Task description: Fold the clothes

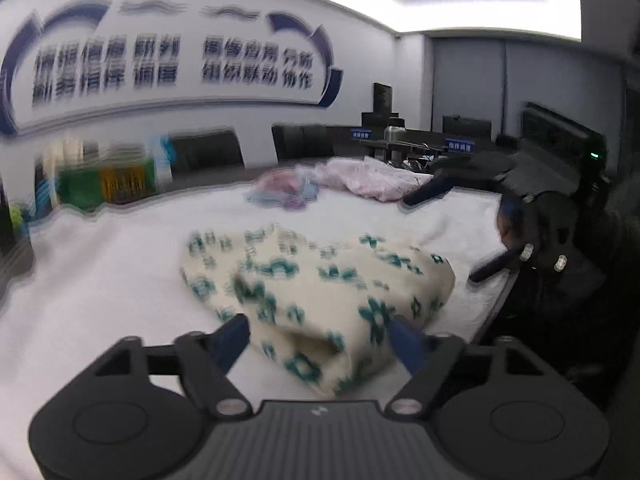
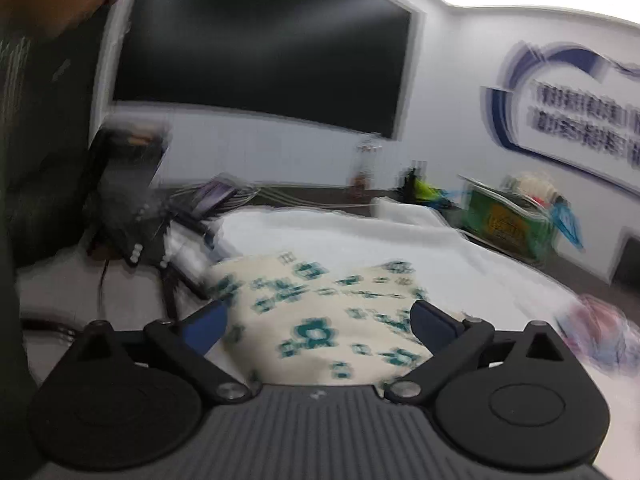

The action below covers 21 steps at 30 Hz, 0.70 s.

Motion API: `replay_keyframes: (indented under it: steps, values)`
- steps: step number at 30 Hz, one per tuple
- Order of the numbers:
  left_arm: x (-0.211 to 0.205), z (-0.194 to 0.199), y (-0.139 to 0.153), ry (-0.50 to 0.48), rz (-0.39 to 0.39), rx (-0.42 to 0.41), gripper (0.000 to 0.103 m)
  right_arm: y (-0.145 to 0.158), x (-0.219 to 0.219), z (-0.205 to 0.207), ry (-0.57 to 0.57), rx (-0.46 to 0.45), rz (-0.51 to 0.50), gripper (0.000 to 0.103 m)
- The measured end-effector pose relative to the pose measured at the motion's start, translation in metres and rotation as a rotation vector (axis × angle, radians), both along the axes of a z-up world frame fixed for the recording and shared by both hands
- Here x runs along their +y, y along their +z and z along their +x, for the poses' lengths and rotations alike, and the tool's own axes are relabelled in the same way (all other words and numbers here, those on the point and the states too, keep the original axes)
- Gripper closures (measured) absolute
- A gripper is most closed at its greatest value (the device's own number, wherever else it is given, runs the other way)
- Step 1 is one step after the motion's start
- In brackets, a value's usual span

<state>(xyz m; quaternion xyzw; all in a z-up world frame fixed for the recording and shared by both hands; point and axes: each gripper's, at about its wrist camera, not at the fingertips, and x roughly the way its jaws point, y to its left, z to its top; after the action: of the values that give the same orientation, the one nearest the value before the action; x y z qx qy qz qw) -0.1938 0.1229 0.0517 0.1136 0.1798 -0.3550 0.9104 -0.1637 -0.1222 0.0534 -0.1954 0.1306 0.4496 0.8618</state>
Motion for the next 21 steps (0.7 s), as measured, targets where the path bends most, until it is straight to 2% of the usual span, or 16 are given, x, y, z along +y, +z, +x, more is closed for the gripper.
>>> replay_keyframes:
  steps: [2, 3, 4, 5, 7, 12, 14, 16, 18, 21]
  values:
    - [-0.017, -0.007, 0.003, -0.058, 0.122, -0.096, 0.021, -0.011, 0.016, 0.008, 0.066, 0.004, -0.084, 0.011]
    - [-0.023, -0.006, 0.002, -0.082, 0.155, -0.108, 0.021, -0.017, 0.024, 0.014, 0.087, 0.011, -0.134, 0.016]
    - [-0.029, -0.004, 0.001, -0.105, 0.189, -0.121, 0.021, -0.023, 0.031, 0.020, 0.108, 0.019, -0.184, 0.027]
    - [-0.035, -0.003, 0.000, -0.128, 0.218, -0.130, 0.021, -0.028, 0.037, 0.025, 0.128, 0.022, -0.228, 0.030]
    - [-0.040, 0.005, -0.003, -0.160, 0.224, -0.114, 0.021, -0.036, 0.042, 0.032, 0.160, 0.020, -0.283, 0.030]
    - [-0.054, 0.015, -0.010, -0.216, 0.305, -0.171, 0.021, -0.037, 0.039, 0.054, 0.202, 0.139, -0.258, 0.033]
    - [-0.061, 0.020, -0.012, -0.244, 0.350, -0.188, 0.021, -0.031, 0.038, 0.068, 0.207, 0.243, -0.220, 0.048]
    - [-0.068, 0.028, -0.016, -0.269, 0.396, -0.200, 0.021, -0.022, 0.032, 0.087, 0.216, 0.355, -0.162, 0.058]
    - [-0.074, 0.037, -0.020, -0.293, 0.439, -0.211, 0.021, -0.011, 0.024, 0.103, 0.231, 0.422, -0.108, 0.062]
    - [-0.075, 0.053, -0.025, -0.293, 0.438, -0.205, 0.021, 0.000, 0.016, 0.122, 0.238, 0.504, -0.052, 0.064]
